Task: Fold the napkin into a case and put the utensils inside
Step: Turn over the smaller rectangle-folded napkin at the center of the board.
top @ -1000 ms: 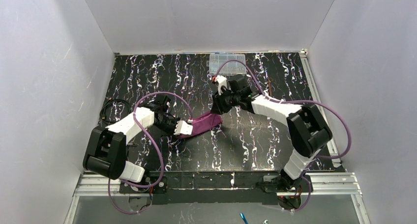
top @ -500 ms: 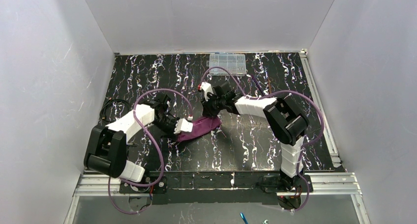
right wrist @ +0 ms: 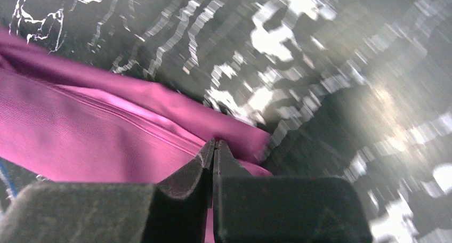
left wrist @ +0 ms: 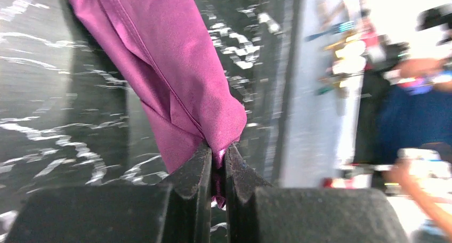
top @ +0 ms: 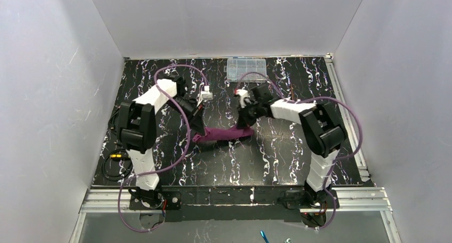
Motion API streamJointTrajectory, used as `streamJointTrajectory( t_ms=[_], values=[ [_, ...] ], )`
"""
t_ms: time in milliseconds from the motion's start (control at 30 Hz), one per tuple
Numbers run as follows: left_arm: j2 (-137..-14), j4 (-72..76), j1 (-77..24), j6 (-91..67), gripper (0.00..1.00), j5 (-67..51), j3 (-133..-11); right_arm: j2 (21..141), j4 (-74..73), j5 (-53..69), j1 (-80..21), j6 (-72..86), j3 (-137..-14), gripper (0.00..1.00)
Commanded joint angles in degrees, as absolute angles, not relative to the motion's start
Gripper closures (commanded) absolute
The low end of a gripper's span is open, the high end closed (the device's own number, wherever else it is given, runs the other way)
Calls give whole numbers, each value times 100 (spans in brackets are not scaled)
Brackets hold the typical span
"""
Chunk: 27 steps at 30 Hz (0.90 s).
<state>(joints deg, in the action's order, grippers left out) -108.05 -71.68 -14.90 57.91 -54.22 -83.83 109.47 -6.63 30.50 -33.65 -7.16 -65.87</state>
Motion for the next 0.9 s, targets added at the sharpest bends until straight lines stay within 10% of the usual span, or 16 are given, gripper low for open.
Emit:
streamJointTrajectory(
  t_ms=[0,333,867],
  values=[
    [-11222,-8989,-1431,5551,100,-7224,-8467,10238,-1177,3704,-2561,-132,-6335,90],
    [-11305,-9633,-1462,5369,100,-9580,-9099,10094,-1431,4350,-2307,70,-7511,84],
    [-11331,-9632,-1827,6118,100,-9244,-8813,11668,-820,4140,-2898,397,-8394,89]
  ],
)
